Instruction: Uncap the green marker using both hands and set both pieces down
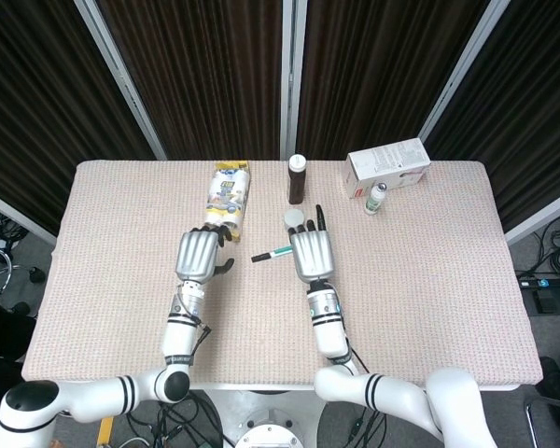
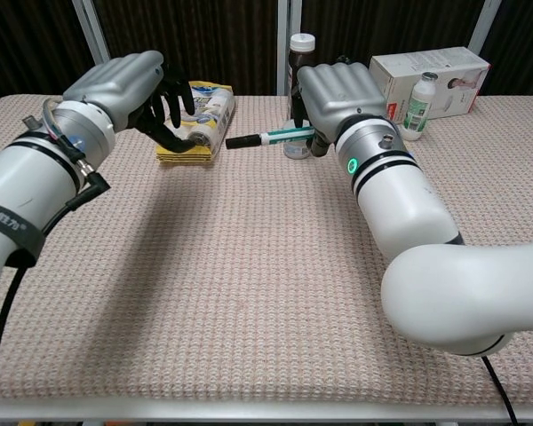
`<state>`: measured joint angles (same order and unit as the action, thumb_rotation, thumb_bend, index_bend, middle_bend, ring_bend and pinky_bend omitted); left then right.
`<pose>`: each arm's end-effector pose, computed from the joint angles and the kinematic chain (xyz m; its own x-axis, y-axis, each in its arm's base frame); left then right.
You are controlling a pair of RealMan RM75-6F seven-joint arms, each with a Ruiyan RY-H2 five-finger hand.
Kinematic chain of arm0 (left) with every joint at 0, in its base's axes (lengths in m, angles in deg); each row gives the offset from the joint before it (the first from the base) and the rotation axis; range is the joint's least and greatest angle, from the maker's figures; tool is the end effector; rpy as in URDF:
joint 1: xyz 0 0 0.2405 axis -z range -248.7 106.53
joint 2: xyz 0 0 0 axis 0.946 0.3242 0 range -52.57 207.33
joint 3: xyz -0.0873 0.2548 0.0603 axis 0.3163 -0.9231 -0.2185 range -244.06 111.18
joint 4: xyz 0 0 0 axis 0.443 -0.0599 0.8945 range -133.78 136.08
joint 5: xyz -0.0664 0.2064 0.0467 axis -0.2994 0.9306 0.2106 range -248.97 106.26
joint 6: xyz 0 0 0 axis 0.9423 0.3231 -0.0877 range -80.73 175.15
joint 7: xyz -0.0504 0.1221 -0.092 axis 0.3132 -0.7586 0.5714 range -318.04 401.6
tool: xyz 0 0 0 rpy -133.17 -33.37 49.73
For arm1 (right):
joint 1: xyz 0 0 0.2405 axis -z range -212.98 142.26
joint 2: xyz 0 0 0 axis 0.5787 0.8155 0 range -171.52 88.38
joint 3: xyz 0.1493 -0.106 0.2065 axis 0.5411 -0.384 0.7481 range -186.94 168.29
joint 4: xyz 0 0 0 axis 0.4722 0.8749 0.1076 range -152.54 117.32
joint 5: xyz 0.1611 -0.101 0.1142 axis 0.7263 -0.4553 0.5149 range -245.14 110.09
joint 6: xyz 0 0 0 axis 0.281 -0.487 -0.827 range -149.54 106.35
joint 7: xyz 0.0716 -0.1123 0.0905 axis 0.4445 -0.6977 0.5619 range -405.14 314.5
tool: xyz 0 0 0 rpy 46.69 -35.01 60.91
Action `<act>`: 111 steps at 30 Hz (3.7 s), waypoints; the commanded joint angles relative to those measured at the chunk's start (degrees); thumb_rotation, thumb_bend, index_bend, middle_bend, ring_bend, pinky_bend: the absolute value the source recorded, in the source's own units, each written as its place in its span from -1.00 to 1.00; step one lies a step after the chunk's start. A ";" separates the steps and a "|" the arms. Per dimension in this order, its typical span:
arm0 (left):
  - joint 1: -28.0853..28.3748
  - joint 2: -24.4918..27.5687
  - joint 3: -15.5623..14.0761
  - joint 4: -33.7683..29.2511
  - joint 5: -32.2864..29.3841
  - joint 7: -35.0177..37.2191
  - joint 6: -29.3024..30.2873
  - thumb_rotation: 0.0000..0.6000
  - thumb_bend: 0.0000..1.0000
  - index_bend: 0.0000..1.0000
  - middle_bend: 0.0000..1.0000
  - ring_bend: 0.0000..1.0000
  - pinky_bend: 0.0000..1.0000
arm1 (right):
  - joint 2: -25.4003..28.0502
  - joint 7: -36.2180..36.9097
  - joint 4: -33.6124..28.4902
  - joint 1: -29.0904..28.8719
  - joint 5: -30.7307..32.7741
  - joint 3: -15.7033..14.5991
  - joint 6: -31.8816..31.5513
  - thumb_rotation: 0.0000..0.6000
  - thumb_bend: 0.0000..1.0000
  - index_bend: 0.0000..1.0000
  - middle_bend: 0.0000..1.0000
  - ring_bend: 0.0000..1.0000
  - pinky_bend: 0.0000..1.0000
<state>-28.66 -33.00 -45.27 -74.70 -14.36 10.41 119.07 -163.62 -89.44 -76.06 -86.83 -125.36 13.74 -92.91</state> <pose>-0.1064 0.3784 -0.0761 0.2589 0.0531 0.9644 0.9594 -0.1301 -0.2504 -0.0652 -0.3925 -0.1242 0.5269 0.0377 0.8491 -0.8341 -0.1693 0.5250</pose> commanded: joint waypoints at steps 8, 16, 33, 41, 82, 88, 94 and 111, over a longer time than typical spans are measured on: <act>0.87 -1.30 0.39 -3.02 -2.42 -0.67 -1.59 1.00 -0.62 -0.07 0.05 -0.04 0.01 | -0.81 1.07 1.62 -0.77 -0.49 1.02 0.71 1.00 -0.35 0.37 0.22 -0.36 -0.98; 1.79 -1.56 1.04 -4.09 -2.88 -1.37 -1.32 1.00 -0.62 -0.07 0.05 -0.04 0.01 | -0.75 0.96 0.92 -0.56 -0.55 1.09 0.96 1.00 -0.35 0.37 0.22 -0.36 -0.98; 1.91 -1.39 1.39 -4.52 -4.32 -0.66 -0.91 1.00 -0.61 -0.04 0.09 0.00 0.05 | -1.88 0.43 0.40 -1.24 -0.94 1.46 1.10 1.00 -0.35 0.37 0.22 -0.36 -0.98; 1.97 -1.37 1.07 -4.80 -4.69 -0.63 -0.94 1.00 -0.59 -0.01 0.12 0.03 0.08 | -2.14 0.44 0.36 -1.27 -0.93 1.52 1.37 1.00 -0.35 0.37 0.22 -0.36 -0.98; 1.10 1.51 2.05 -6.62 -5.28 1.44 -0.13 1.00 -0.19 0.25 0.37 0.31 0.34 | 1.53 2.95 -1.76 2.59 -3.10 -0.38 -0.09 1.00 -0.35 0.39 0.24 -0.34 -0.98; -1.24 4.92 3.11 -7.80 -6.98 3.43 0.54 1.00 -0.18 0.26 0.38 0.32 0.34 | 6.22 5.16 -5.86 7.02 -3.38 -2.00 -1.57 1.00 -0.35 0.39 0.24 -0.34 -0.98; -7.11 9.54 0.07 -10.58 -6.12 9.77 1.32 1.00 -0.18 0.26 0.38 0.32 0.34 | 9.84 6.94 -9.87 11.27 -3.35 -4.84 -2.02 1.00 -0.35 0.39 0.24 -0.34 -0.98; -12.37 11.29 -5.23 -5.82 -2.03 22.80 -4.47 1.00 -0.44 -0.06 0.03 0.04 0.14 | 10.03 9.29 -6.97 13.61 -2.10 -7.57 3.11 1.00 -0.82 0.02 -0.07 -0.56 -1.00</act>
<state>-40.73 -22.04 -50.11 -80.79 -17.17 32.15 115.31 -153.72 -80.19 -82.96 -73.30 -127.63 6.23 -90.08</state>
